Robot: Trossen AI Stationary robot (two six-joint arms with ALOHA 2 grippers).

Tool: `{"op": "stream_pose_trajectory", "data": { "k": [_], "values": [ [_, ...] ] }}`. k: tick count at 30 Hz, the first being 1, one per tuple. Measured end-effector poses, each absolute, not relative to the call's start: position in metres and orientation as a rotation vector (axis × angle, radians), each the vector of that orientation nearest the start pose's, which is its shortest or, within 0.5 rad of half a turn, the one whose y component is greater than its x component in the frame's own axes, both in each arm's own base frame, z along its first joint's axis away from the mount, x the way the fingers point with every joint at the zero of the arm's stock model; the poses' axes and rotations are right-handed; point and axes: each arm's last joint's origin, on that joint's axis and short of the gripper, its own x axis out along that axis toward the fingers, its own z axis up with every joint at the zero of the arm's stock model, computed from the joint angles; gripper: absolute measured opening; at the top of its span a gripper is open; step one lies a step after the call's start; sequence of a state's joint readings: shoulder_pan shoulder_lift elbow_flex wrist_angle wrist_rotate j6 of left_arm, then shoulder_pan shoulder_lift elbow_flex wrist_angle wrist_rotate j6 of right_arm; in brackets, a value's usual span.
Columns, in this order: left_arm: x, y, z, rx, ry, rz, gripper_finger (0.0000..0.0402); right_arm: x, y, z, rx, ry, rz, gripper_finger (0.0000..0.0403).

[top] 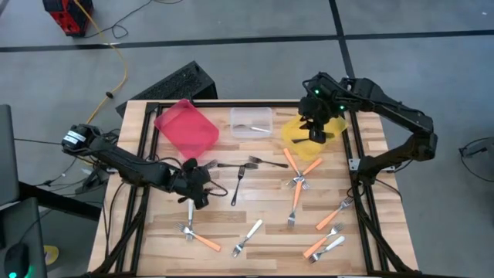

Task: Sort silverware by color (type)
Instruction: Put the orange fork into the red bin

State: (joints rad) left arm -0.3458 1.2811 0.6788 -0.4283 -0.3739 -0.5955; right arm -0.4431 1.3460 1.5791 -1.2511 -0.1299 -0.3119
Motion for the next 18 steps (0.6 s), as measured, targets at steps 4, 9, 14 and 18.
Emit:
{"op": "stream_pose_trajectory", "data": {
  "k": [4,9,14,18],
  "values": [
    [0.221,-0.095,0.191,-0.218,0.878,0.052,0.0217,0.216,-0.098,0.394,-0.001,0.996,-0.131,0.0159],
    [0.215,-0.125,0.195,-0.152,0.805,-0.098,0.0217,0.217,-0.098,0.395,-0.004,0.986,-0.130,0.0159],
    [0.204,-0.146,0.193,-0.106,0.791,-0.156,0.0217,0.218,-0.097,0.395,-0.006,0.982,-0.124,0.0159],
    [0.201,-0.166,0.184,-0.004,0.775,-0.260,0.0217,0.219,-0.096,0.395,-0.002,0.979,-0.125,0.0159]
  ]
}}
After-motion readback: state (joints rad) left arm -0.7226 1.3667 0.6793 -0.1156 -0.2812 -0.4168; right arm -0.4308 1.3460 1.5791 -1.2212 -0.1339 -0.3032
